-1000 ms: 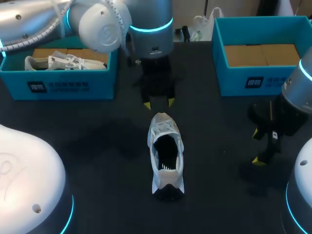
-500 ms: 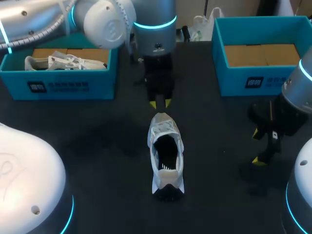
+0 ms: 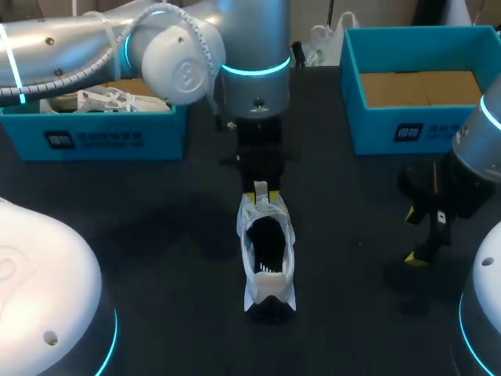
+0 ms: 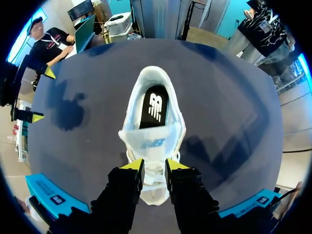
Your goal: Take the shoe out of the shoebox, open the shoe tongue, remove and reinsert the insole, then place the shoe into the shoebox
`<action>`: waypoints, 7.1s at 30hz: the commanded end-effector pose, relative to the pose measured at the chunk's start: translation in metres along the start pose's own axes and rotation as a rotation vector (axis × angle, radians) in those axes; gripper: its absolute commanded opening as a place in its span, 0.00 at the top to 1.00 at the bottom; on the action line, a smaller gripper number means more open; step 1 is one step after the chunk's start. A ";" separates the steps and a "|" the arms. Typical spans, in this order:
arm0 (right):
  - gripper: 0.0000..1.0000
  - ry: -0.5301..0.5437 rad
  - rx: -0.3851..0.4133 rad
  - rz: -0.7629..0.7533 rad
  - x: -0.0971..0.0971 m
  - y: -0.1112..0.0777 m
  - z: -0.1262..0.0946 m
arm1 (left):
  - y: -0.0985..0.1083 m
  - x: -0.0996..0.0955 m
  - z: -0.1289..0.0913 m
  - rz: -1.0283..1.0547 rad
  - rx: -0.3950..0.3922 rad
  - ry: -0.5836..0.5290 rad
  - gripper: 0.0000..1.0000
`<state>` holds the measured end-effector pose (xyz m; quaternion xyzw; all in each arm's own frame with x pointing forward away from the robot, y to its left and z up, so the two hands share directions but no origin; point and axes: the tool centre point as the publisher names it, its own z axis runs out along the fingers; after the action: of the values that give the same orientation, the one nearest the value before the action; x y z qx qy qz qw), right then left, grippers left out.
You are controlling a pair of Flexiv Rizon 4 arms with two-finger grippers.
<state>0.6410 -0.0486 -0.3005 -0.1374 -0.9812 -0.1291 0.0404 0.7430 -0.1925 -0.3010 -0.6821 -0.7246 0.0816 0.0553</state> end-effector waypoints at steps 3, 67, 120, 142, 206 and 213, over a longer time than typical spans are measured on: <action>0.00 -0.003 0.001 0.001 0.001 0.000 0.000 | -0.013 0.005 0.020 0.016 0.042 -0.001 0.73; 0.00 -0.003 0.001 0.001 0.001 0.000 0.000 | -0.032 -0.012 0.060 0.051 0.001 0.032 0.73; 0.00 -0.003 0.001 0.001 0.001 0.000 0.000 | -0.041 0.009 -0.017 -0.114 -0.039 -0.082 0.64; 0.00 -0.003 0.001 0.001 0.001 0.000 0.000 | -0.082 0.026 -0.035 -0.388 -0.057 -0.087 0.00; 0.00 -0.003 0.001 0.001 0.001 0.000 0.000 | -0.163 0.016 0.062 -1.508 -0.297 -0.165 0.00; 0.00 -0.003 0.001 0.001 0.001 0.000 0.000 | -0.151 0.013 0.071 -1.517 -0.282 -0.154 0.00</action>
<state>0.6409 -0.0487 -0.3004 -0.1375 -0.9812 -0.1291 0.0402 0.5772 -0.1862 -0.3343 0.0074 -0.9985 -0.0235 -0.0490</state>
